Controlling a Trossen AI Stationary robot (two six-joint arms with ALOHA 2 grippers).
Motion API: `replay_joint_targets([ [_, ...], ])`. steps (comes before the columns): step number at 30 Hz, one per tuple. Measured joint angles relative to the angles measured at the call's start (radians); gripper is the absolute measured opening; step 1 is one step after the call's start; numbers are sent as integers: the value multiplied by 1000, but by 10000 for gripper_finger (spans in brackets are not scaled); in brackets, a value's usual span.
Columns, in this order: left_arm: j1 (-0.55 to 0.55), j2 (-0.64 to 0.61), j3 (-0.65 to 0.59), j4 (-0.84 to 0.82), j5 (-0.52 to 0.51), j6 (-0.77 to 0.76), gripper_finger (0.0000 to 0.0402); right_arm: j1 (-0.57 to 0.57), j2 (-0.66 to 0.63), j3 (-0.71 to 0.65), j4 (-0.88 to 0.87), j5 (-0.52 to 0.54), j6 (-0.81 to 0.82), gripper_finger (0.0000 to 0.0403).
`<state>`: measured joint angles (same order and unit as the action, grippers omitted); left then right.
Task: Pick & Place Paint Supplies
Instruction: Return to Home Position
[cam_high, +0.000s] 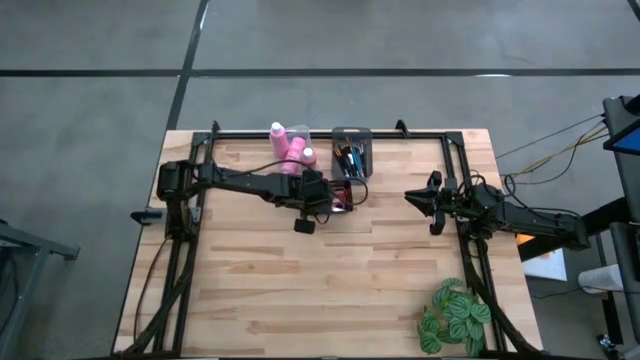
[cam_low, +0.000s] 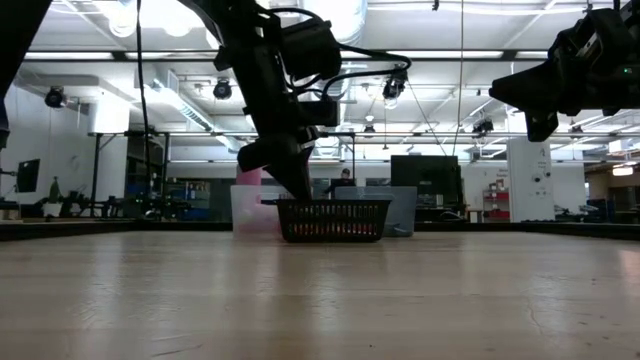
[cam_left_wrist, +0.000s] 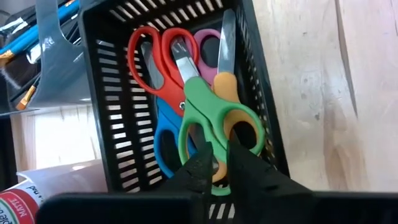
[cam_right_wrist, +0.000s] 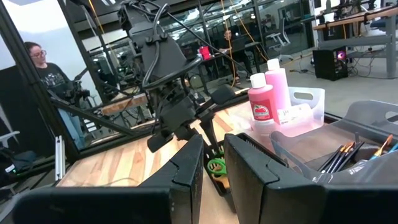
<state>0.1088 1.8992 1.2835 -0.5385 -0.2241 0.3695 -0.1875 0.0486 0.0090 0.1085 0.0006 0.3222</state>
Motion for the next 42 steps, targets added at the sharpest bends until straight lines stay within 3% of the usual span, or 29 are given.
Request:
replay_joint_targets([
  [9,11,-2,0,-2,0,-4,91,0,0,0,0,0,0,65],
  [22,16,-40,0,-5,-20,-3,96,0,0,0,0,0,0,65],
  [42,82,-442,-15,204,68,-256,96,0,0,0,0,0,0,65],
])
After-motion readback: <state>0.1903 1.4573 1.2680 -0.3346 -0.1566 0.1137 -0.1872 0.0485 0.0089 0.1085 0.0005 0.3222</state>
